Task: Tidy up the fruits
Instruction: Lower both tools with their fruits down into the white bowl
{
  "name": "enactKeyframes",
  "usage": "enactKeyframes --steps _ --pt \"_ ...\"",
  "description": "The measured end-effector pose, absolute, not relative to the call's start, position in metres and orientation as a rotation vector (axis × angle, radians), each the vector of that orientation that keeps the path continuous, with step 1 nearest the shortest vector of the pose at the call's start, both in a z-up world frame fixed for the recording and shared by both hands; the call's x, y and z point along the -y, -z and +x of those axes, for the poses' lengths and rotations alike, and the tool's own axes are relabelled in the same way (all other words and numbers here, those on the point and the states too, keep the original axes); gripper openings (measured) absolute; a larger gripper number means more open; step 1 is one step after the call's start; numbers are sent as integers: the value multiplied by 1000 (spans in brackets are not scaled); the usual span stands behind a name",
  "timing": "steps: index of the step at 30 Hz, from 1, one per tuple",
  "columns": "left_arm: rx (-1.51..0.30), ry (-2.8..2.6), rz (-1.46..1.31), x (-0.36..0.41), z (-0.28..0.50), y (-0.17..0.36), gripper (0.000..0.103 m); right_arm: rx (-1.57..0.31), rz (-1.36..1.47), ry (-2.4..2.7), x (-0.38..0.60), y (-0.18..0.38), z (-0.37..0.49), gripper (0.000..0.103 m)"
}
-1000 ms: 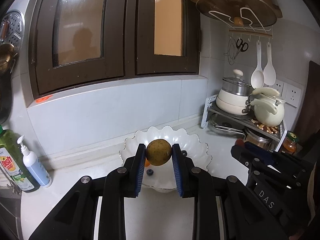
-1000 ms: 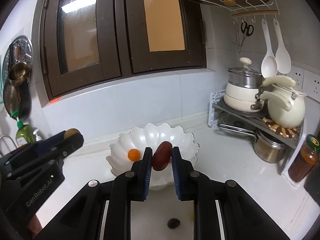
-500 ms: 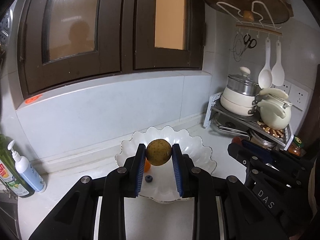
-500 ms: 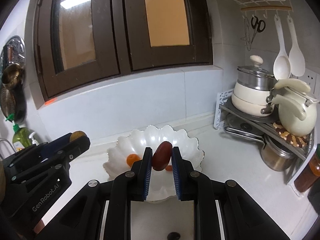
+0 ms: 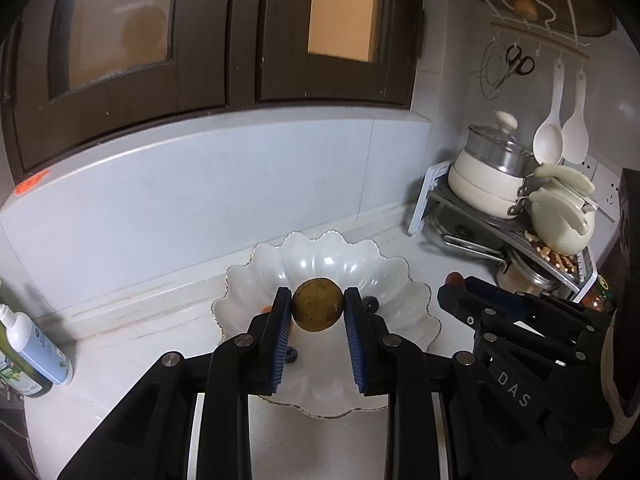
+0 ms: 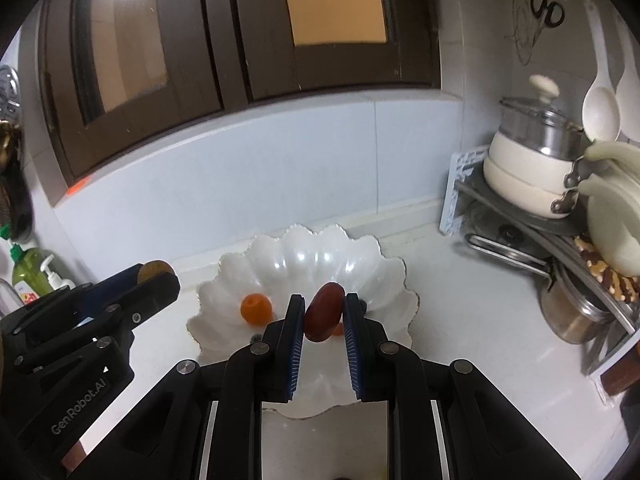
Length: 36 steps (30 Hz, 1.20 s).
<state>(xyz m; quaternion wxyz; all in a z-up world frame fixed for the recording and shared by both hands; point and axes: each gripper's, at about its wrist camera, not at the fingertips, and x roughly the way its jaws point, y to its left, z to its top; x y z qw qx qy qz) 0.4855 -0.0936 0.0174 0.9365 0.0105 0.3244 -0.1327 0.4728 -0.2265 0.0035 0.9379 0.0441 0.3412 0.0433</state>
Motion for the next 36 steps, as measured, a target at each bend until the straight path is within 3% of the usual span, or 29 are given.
enactKeyframes --steps 36 --pt "-1028 271 45 114 566 77 27 -1076 48 -89 239 88 558 21"
